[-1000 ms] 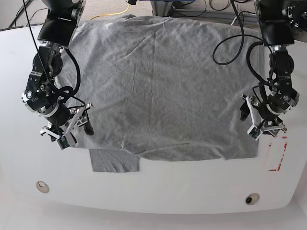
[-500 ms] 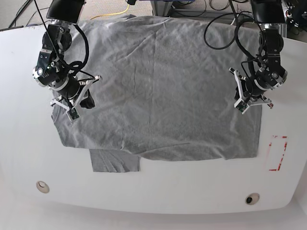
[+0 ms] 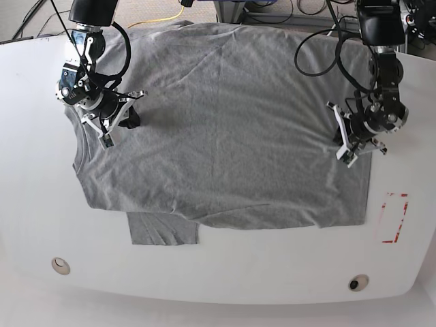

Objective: Layout the t-shirt on the table in an organized manner, then fold the t-shirt properly
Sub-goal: 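Move both grippers onto the shirt body and grasp the fabric, then drag the grasped fabric with both grippers toward the shoulders to spread the shirt, then grasp the shoulder corners with both grippers and hold them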

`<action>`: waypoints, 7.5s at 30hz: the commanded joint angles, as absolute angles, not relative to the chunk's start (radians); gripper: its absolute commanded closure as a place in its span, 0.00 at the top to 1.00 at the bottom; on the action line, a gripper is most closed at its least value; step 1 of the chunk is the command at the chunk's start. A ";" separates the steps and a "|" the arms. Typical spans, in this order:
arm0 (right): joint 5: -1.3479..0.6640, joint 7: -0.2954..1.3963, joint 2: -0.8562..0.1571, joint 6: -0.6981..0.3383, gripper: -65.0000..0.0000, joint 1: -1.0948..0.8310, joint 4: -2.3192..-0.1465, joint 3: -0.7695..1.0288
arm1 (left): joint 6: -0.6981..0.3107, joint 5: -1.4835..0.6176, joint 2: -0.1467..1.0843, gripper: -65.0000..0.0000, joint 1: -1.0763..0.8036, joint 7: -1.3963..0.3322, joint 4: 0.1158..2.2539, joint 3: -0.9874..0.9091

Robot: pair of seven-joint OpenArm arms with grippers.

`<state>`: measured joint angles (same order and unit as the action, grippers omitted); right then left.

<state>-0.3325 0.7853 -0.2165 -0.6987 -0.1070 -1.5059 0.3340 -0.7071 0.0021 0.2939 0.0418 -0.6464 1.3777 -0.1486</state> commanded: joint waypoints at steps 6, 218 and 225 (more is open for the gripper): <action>-0.323 0.750 -0.251 -0.698 0.02 -0.044 -1.363 0.374 | -0.698 0.019 0.308 0.00 0.219 -0.657 1.119 -0.002; -0.332 0.957 0.016 -0.698 0.00 -0.352 -1.713 0.949 | -0.698 -0.179 0.180 0.57 -0.676 -0.723 1.962 -0.616; -0.332 0.957 0.015 -0.698 0.00 -0.352 -1.713 0.949 | -0.698 -0.179 0.156 0.57 -0.671 -0.722 1.956 -0.607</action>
